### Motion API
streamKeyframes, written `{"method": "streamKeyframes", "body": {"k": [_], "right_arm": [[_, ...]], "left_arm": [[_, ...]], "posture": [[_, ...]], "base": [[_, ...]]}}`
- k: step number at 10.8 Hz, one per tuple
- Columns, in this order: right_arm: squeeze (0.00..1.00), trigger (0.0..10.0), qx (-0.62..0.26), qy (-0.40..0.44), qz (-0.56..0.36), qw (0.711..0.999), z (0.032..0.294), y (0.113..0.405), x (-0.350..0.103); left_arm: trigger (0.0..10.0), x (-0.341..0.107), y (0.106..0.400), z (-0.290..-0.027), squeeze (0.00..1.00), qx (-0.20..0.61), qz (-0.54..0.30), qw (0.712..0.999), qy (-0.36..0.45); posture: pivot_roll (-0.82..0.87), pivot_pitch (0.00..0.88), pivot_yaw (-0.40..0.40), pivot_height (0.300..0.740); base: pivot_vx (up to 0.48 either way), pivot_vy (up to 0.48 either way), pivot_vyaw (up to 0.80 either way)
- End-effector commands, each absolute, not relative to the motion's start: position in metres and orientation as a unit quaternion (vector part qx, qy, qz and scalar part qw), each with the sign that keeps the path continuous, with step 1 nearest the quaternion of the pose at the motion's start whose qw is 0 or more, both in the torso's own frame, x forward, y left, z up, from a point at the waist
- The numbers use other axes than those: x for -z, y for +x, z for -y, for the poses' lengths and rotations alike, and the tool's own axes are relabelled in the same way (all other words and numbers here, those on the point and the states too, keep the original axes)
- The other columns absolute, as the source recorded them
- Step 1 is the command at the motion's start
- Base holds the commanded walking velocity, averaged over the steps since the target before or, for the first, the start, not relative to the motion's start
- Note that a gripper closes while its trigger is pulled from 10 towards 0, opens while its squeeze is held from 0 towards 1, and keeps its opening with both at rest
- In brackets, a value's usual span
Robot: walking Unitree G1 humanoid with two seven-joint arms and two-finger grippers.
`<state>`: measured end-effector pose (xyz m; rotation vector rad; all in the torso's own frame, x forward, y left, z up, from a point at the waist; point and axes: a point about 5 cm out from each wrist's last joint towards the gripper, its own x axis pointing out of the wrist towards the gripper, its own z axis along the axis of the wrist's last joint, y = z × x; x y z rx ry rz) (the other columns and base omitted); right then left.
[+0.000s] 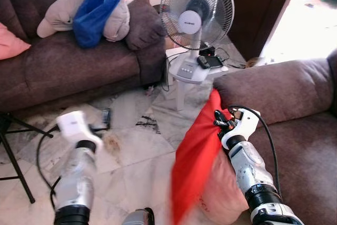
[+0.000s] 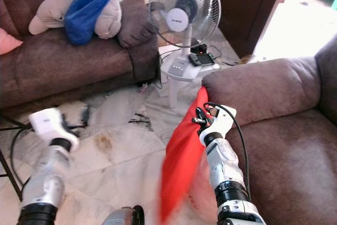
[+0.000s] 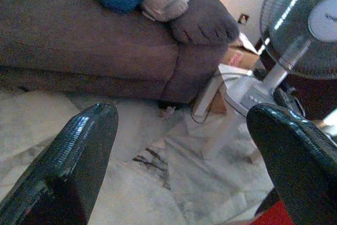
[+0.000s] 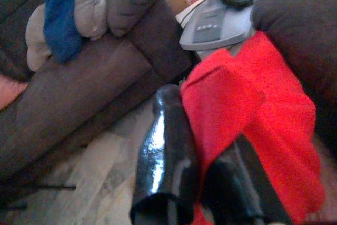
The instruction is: Move the pillow to the sofa from floor
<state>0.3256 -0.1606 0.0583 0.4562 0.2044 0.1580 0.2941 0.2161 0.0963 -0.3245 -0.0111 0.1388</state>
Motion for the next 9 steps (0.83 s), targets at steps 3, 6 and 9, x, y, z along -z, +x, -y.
{"method": "streamKeyframes", "body": {"k": [3, 6, 9], "right_arm": [[0.00, 10.0, -0.167, 0.210, -0.031, 0.963, 0.150, 0.337, -0.090], [0.00, 10.0, -0.289, 0.229, -0.004, 0.929, 0.124, 0.327, -0.101], [0.00, 10.0, -0.351, 0.234, -0.001, 0.907, 0.116, 0.318, -0.103]], "left_arm": [[10.0, -0.098, 0.294, -0.226, 1.00, -0.084, 0.009, 0.981, -0.177], [10.0, -0.101, 0.295, -0.229, 1.00, -0.098, 0.019, 0.973, -0.210], [10.0, -0.102, 0.296, -0.230, 1.00, -0.103, 0.024, 0.971, -0.216]], "posture": [[0.12, 0.022, 0.005, 0.740], [0.12, 0.024, 0.004, 0.740], [0.12, 0.033, 0.001, 0.740]], "base": [[0.000, 0.000, 0.00], [0.000, 0.000, 0.00], [0.000, 0.000, 0.00]]}}
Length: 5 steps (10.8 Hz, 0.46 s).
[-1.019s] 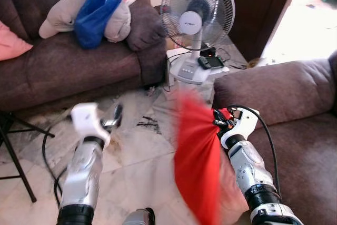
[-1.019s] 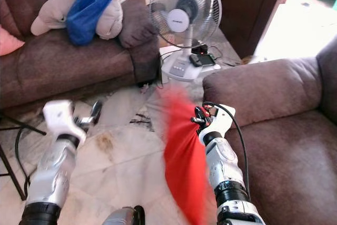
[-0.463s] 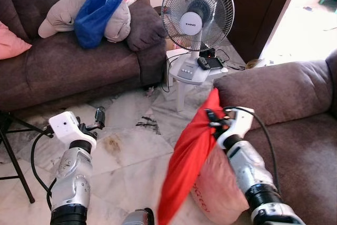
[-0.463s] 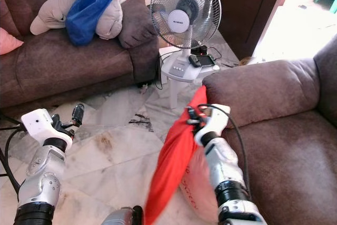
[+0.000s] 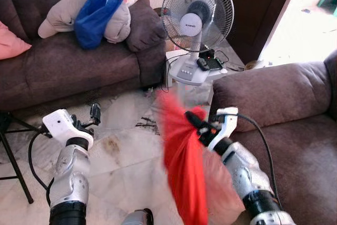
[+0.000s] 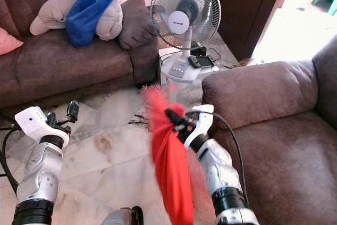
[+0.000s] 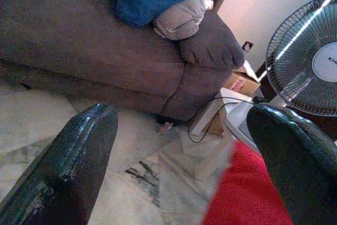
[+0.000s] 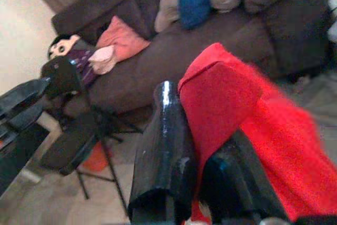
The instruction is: Move the pillow to the sofa from floor
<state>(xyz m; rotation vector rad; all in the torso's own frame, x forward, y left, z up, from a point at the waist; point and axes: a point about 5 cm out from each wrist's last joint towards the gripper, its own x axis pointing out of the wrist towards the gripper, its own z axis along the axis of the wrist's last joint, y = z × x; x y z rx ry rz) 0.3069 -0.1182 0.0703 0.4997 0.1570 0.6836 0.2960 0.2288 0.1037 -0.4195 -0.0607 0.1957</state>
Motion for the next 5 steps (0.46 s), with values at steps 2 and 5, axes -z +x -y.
{"method": "streamKeyframes", "body": {"k": [2, 5], "right_arm": [[0.00, 10.0, -0.379, 0.238, -0.005, 0.894, 0.110, 0.313, -0.102], [0.00, 10.0, -0.400, 0.244, -0.003, 0.884, 0.110, 0.309, -0.106]], "left_arm": [[10.0, -0.102, 0.294, -0.231, 1.00, -0.101, 0.031, 0.961, -0.256], [10.0, -0.075, 0.283, -0.249, 1.00, -0.143, -0.001, 0.940, -0.309]], "posture": [[0.12, 0.038, -0.001, 0.740], [0.12, 0.046, 0.000, 0.740]], "base": [[0.000, 0.000, 0.00], [0.000, 0.000, 0.00]]}}
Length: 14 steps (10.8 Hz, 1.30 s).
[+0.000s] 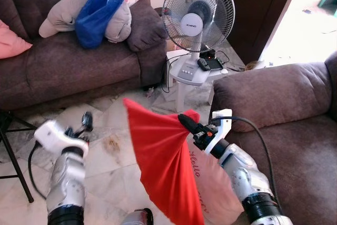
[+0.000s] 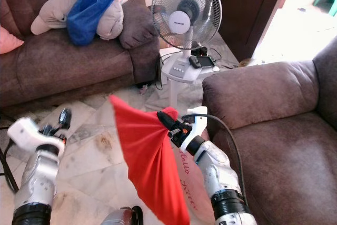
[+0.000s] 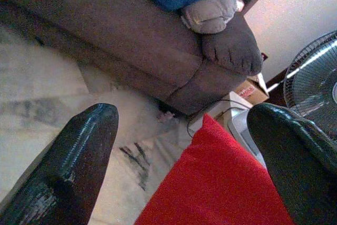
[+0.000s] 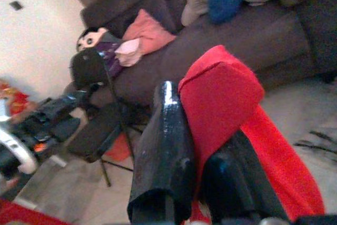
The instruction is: Move the pillow to the sofa from floor
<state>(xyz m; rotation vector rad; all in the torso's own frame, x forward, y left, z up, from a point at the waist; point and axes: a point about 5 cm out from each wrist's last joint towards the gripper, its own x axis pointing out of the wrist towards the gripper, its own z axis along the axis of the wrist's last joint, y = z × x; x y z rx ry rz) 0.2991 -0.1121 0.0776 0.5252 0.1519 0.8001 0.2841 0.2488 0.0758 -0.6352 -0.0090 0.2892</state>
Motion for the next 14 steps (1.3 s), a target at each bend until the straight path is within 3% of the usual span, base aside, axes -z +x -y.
{"method": "streamKeyframes", "body": {"k": [1, 2, 3, 4, 7, 11, 14], "right_arm": [[0.00, 10.0, -0.436, 0.250, -0.005, 0.864, 0.110, 0.301, -0.107], [0.00, 10.0, -0.455, 0.246, -0.009, 0.856, 0.109, 0.297, -0.107], [0.00, 10.0, -0.482, 0.240, -0.016, 0.843, 0.108, 0.289, -0.105], [0.00, 10.0, -0.484, 0.238, -0.020, 0.842, 0.109, 0.288, -0.104], [0.00, 10.0, -0.508, 0.225, -0.029, 0.831, 0.107, 0.280, -0.104], [0.00, 10.0, -0.414, 0.191, -0.018, 0.890, 0.097, 0.307, -0.109], [0.00, 10.0, -0.535, 0.193, 0.026, 0.822, 0.051, 0.293, -0.143]], "left_arm": [[10.0, -0.068, 0.281, -0.255, 1.00, -0.147, -0.012, 0.933, -0.327], [10.0, -0.067, 0.280, -0.258, 1.00, -0.146, -0.015, 0.934, -0.325], [10.0, -0.065, 0.277, -0.268, 0.89, -0.150, -0.019, 0.938, -0.311], [10.0, -0.064, 0.275, -0.272, 0.00, -0.151, -0.023, 0.941, -0.302], [10.0, -0.057, 0.268, -0.293, 0.00, -0.189, -0.030, 0.935, -0.297], [10.0, -0.059, 0.268, -0.304, 0.00, -0.221, -0.022, 0.936, -0.273], [10.0, -0.060, 0.265, -0.312, 0.00, -0.239, -0.017, 0.934, -0.265]], "posture": [[0.12, 0.047, -0.002, 0.740], [0.11, 0.048, -0.002, 0.740], [0.11, 0.049, -0.004, 0.740], [0.11, 0.051, -0.004, 0.740], [0.11, 0.052, -0.008, 0.740], [0.12, 0.054, -0.013, 0.740], [0.13, 0.055, -0.018, 0.740]], "base": [[0.000, 0.000, 0.00], [0.000, 0.000, 0.00], [0.000, 0.000, 0.00], [0.000, 0.000, 0.00], [0.000, 0.000, 0.00], [0.000, 0.000, 0.00], [0.000, 0.000, 0.00]]}}
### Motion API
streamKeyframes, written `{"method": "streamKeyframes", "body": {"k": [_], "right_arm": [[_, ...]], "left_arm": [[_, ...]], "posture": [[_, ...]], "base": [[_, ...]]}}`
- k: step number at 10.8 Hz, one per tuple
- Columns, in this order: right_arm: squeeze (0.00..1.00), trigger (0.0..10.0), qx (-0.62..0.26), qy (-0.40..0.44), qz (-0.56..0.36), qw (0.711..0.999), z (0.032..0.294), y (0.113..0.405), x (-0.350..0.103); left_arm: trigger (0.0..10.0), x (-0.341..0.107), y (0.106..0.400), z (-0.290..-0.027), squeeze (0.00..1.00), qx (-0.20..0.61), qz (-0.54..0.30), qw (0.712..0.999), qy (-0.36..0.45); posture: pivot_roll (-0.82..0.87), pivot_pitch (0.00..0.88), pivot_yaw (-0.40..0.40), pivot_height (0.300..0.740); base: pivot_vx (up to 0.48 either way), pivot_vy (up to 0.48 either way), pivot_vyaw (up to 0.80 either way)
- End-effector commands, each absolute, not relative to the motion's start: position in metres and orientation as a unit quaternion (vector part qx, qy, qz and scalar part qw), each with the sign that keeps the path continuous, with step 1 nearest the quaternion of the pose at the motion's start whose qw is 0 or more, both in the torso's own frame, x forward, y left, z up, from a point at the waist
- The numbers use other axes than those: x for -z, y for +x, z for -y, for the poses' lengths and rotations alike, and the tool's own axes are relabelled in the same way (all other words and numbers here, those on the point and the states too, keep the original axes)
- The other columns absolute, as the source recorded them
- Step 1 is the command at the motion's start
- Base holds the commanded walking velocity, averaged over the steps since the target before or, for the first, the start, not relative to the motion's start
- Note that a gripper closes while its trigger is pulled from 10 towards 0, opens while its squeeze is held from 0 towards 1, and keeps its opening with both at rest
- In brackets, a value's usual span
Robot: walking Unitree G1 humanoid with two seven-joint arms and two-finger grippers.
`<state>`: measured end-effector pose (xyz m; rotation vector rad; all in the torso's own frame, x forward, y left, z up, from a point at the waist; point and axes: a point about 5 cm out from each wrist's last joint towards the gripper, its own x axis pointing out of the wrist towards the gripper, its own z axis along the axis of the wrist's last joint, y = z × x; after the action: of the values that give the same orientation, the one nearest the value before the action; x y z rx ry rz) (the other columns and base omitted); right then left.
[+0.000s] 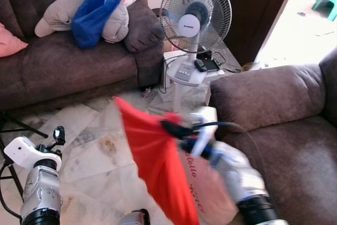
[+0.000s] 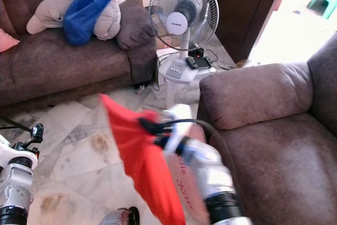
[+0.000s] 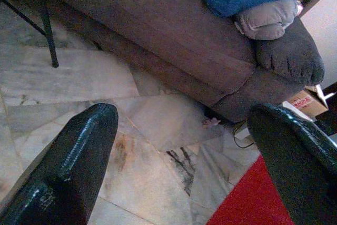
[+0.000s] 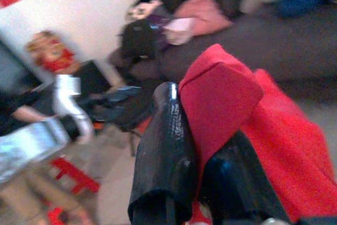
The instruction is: Move the pillow to the sofa from floor
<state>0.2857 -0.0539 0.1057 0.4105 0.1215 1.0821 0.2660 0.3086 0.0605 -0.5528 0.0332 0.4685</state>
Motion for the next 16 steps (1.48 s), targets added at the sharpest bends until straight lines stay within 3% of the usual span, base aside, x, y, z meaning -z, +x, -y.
{"method": "streamKeyframes", "body": {"k": [1, 3, 6, 11, 12, 16], "right_arm": [[0.00, 10.0, -0.554, 0.155, 0.025, 0.818, 0.044, 0.290, -0.145], [0.00, 10.0, -0.577, 0.170, 0.052, 0.797, 0.040, 0.286, -0.164], [0.00, 10.0, -0.641, 0.193, 0.068, 0.740, 0.037, 0.268, -0.177], [0.00, 10.0, -0.355, 0.211, -0.018, 0.910, 0.132, 0.319, -0.117], [0.00, 10.0, -0.299, 0.214, -0.043, 0.929, 0.146, 0.321, -0.101], [0.00, 10.0, -0.278, 0.225, -0.069, 0.931, 0.151, 0.318, -0.081]], "left_arm": [[10.0, -0.061, 0.265, -0.313, 0.00, -0.240, -0.015, 0.934, -0.264], [10.0, -0.062, 0.265, -0.315, 0.00, -0.243, -0.012, 0.935, -0.259], [10.0, -0.064, 0.267, -0.316, 0.00, -0.249, -0.007, 0.934, -0.257], [10.0, -0.066, 0.276, -0.302, 0.00, -0.220, -0.003, 0.940, -0.261], [10.0, -0.068, 0.278, -0.300, 0.00, -0.215, 0.000, 0.941, -0.262], [10.0, -0.077, 0.286, -0.290, 0.00, -0.194, 0.014, 0.944, -0.265]], "posture": [[0.13, 0.056, -0.019, 0.740], [0.13, 0.056, -0.020, 0.740], [0.13, 0.054, -0.020, 0.740], [0.12, 0.059, -0.016, 0.740], [0.12, 0.058, -0.014, 0.740], [0.13, 0.057, -0.010, 0.740]], "base": [[0.000, 0.000, 0.00], [0.000, 0.000, 0.00], [0.000, 0.000, 0.00], [0.000, 0.000, 0.00], [0.000, 0.000, 0.00], [0.000, 0.000, 0.00]]}}
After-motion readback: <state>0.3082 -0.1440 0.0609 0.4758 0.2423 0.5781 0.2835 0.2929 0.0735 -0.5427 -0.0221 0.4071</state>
